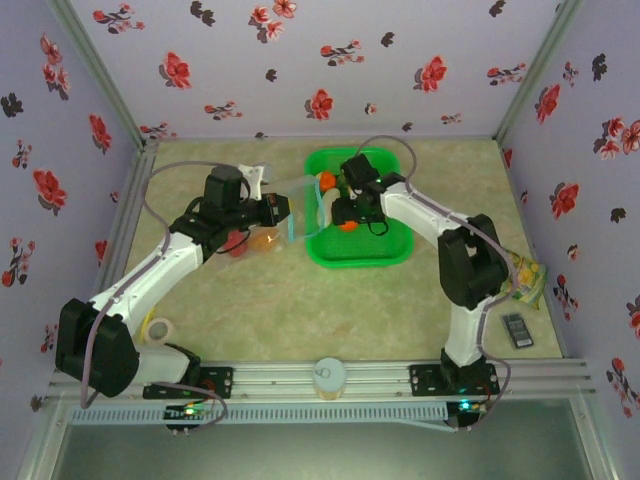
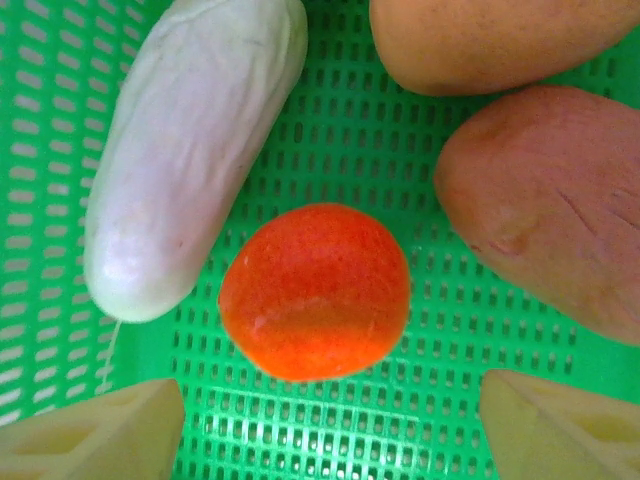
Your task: Place the food in the zip-top bag and seal the zipper
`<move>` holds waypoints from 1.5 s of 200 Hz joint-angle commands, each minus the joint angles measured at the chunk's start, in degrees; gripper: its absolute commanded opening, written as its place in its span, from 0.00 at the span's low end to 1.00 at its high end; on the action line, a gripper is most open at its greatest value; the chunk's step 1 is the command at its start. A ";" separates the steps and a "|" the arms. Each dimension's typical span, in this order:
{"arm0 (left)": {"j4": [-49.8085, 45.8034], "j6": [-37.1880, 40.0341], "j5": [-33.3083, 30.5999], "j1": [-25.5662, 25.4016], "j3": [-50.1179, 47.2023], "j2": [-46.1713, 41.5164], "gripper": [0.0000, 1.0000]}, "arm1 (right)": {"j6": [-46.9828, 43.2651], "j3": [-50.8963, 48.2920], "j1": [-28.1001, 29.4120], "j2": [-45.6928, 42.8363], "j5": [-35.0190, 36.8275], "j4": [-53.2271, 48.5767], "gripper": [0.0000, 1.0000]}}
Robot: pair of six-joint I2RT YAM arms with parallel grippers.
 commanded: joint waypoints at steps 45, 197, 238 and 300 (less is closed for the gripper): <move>0.15 0.80 -0.21 -0.34 0.70 -0.59 0.00 | -1.31 6.96 -0.30 7.66 1.70 -3.12 0.78; -0.21 0.99 -0.12 0.09 0.93 0.60 0.00 | -1.82 4.29 -0.42 4.49 3.30 -2.81 0.46; -0.21 0.73 -0.09 0.10 1.05 1.32 0.00 | -1.66 -3.46 -0.48 -7.29 2.30 -0.30 0.46; 0.45 0.13 0.23 0.02 1.90 2.91 0.00 | -1.91 -9.05 1.66 -21.77 -11.31 4.28 0.47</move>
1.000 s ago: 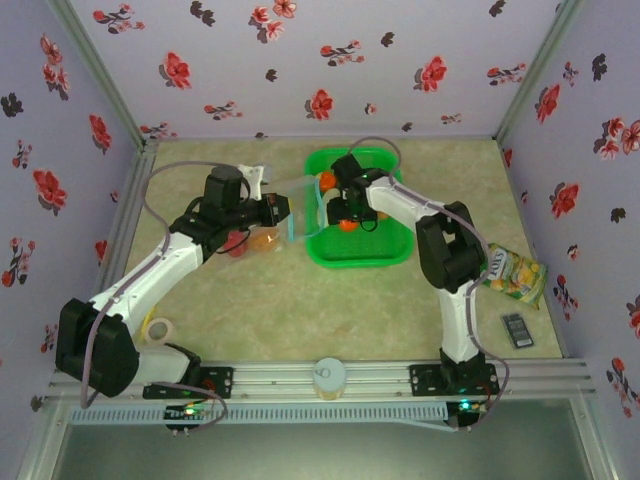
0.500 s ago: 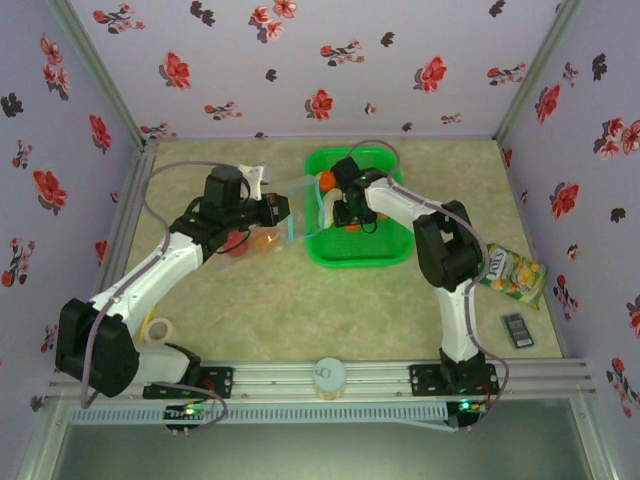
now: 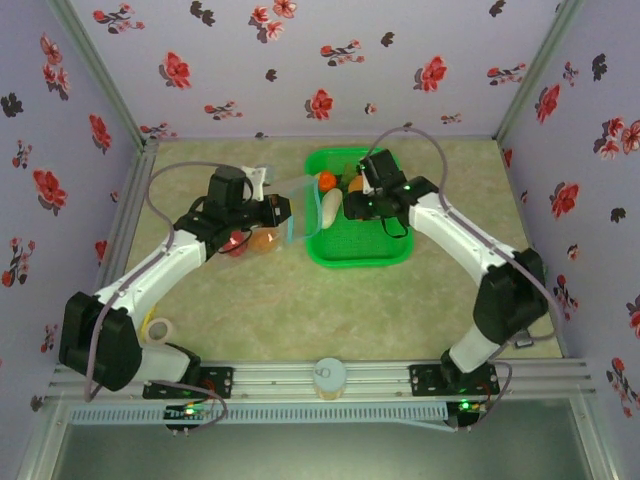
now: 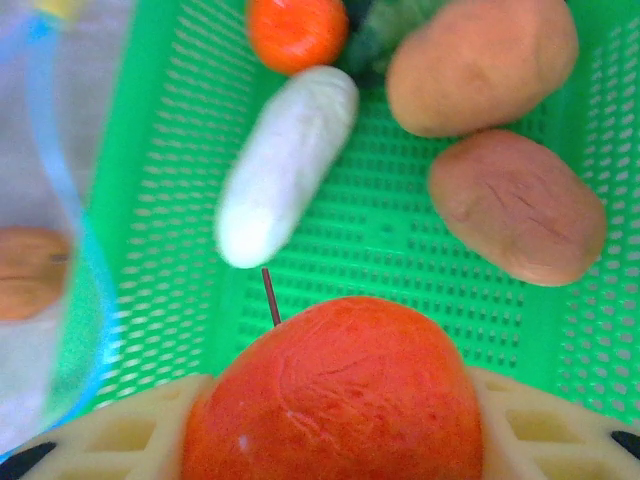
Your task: Place the food in the zip-top bag and seal the zipper
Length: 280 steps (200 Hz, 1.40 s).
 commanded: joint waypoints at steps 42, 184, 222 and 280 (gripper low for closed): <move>0.73 -0.32 0.94 -0.09 2.84 1.52 0.00 | 0.47 -0.67 5.98 -2.76 -11.70 5.95 0.49; 2.47 -1.72 2.16 -0.93 3.51 1.09 0.00 | 2.76 6.93 9.80 11.92 -13.78 10.50 0.64; 2.64 -1.81 2.32 -0.89 3.34 0.99 0.00 | 2.67 7.13 9.80 12.47 -13.44 9.72 0.69; 2.33 -1.46 2.44 -0.89 2.90 -0.39 0.00 | -0.33 6.24 9.45 7.92 -7.03 5.67 0.75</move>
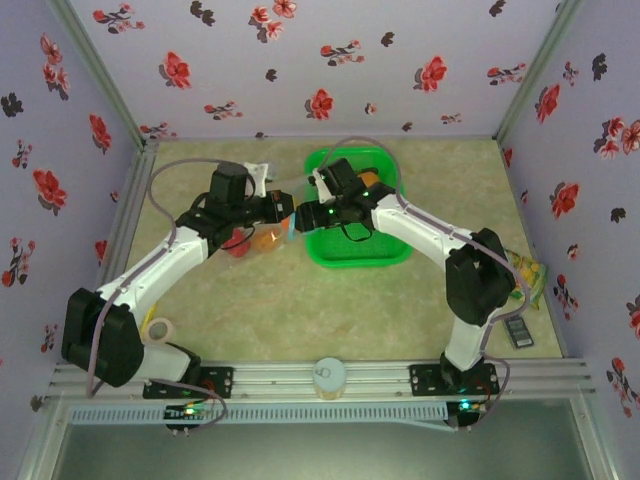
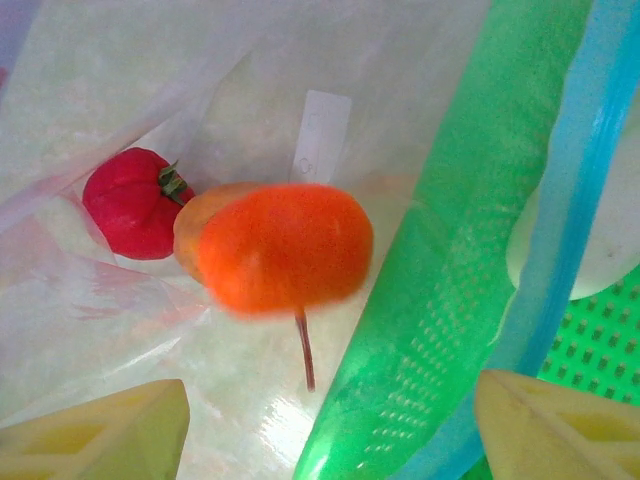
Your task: Place the food in the zip-top bag and seal the zipper
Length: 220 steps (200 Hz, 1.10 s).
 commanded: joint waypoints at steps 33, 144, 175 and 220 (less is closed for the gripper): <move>0.36 0.80 1.21 -0.41 0.88 -2.31 0.00 | -6.48 -0.89 -1.51 -8.86 11.59 -7.78 0.75; -3.54 3.20 -0.77 -0.42 0.26 -3.72 0.00 | -20.07 9.97 -13.64 7.31 22.11 -19.21 0.77; -3.94 3.44 -0.91 -0.32 -0.34 -4.40 0.00 | -20.86 16.61 -14.50 13.91 25.83 -22.71 0.78; -3.94 3.50 -0.94 -0.10 -0.83 -4.77 0.00 | -21.23 20.57 -15.56 19.86 26.03 -23.91 0.78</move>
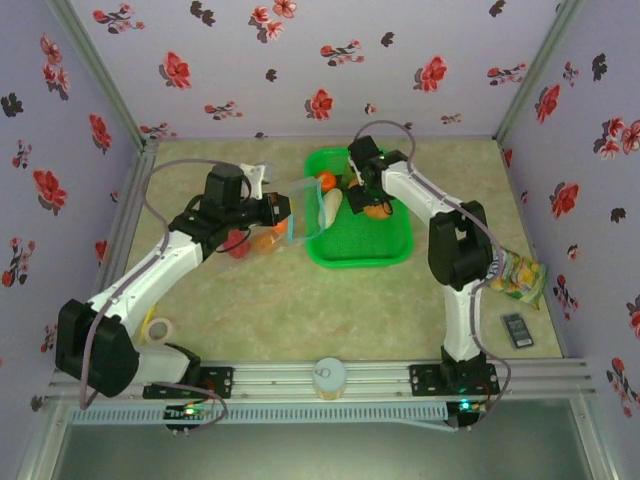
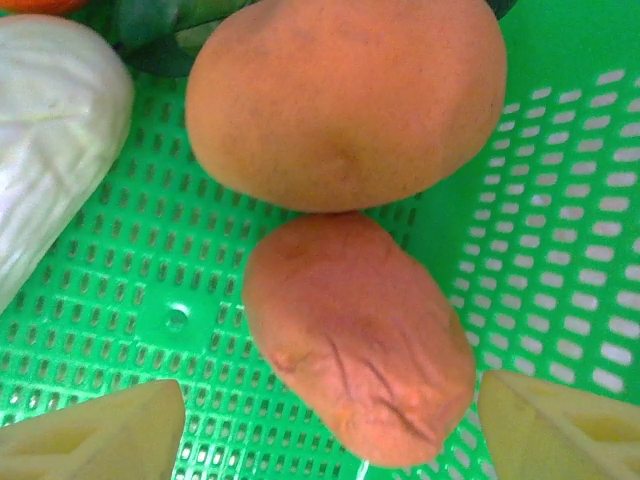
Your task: Place the food in the zip-top bag and seal the zipper
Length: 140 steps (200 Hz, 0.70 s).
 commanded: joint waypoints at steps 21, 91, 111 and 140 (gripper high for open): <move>-0.58 2.08 -0.31 0.11 -0.79 -1.72 0.00 | -1.15 3.19 -1.43 4.47 2.44 -3.67 0.78; -0.48 2.04 -0.29 0.58 -0.73 -1.27 0.00 | -0.10 3.61 -1.65 6.53 -4.00 -4.18 0.78; -0.57 2.12 -0.24 0.58 -0.61 -1.19 0.00 | 0.56 2.84 -1.65 5.74 -6.36 -4.77 0.77; -0.43 2.06 -0.16 0.67 -0.33 -0.74 0.00 | 2.02 -0.59 -1.65 3.10 -9.06 -3.38 0.76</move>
